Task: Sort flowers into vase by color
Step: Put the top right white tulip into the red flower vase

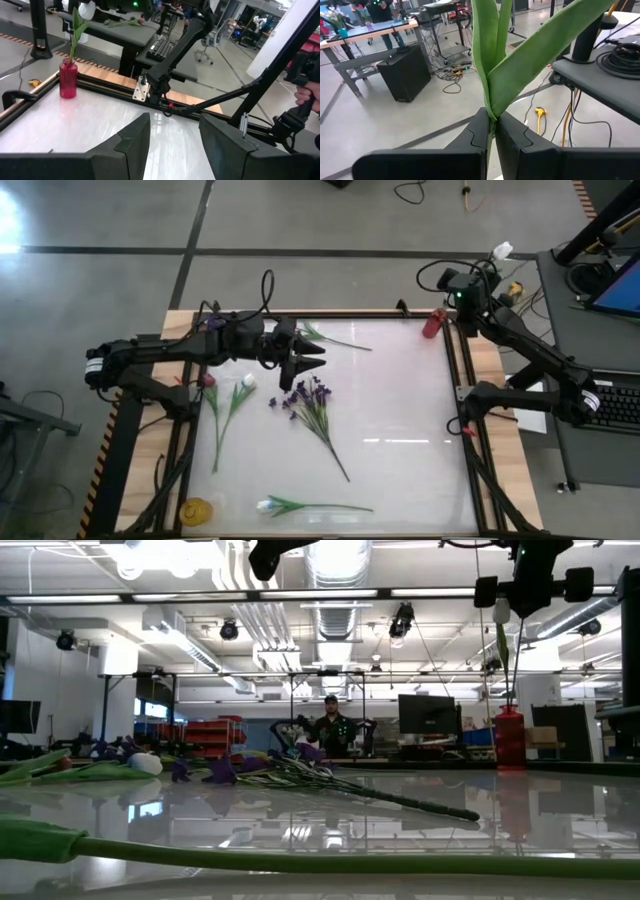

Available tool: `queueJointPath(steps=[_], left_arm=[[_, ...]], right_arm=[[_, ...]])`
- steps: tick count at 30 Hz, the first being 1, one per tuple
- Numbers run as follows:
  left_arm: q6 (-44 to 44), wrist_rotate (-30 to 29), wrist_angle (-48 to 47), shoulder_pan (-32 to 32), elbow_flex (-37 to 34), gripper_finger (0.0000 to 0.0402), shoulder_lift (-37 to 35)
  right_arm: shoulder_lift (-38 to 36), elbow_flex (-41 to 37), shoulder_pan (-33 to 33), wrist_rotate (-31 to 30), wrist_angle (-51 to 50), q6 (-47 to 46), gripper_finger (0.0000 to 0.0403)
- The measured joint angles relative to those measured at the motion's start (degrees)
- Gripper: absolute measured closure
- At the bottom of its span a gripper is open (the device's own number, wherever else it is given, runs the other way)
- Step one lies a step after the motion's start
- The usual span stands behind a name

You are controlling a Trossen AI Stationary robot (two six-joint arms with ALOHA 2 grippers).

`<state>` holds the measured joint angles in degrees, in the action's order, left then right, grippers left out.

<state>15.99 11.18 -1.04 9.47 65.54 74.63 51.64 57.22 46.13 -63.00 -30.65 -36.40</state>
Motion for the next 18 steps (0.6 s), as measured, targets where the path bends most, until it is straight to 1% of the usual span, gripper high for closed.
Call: queueJointPath(steps=[13,15,18], left_arm=[[-0.17,-0.02,0.00,0.00,-0.02,0.0242,0.00],[-0.20,-0.03,0.00,0.00,-0.02,0.0242,0.00],[-0.20,-0.04,0.00,0.00,-0.02,0.0242,0.00]], right_arm=[[-0.09,-1.87,-0.02,0.48,0.11,-0.25,0.0389],[-0.09,-1.85,0.00,0.57,0.11,-0.27,0.0381],[-0.10,-1.48,0.00,1.12,0.09,-0.26,0.0355]])
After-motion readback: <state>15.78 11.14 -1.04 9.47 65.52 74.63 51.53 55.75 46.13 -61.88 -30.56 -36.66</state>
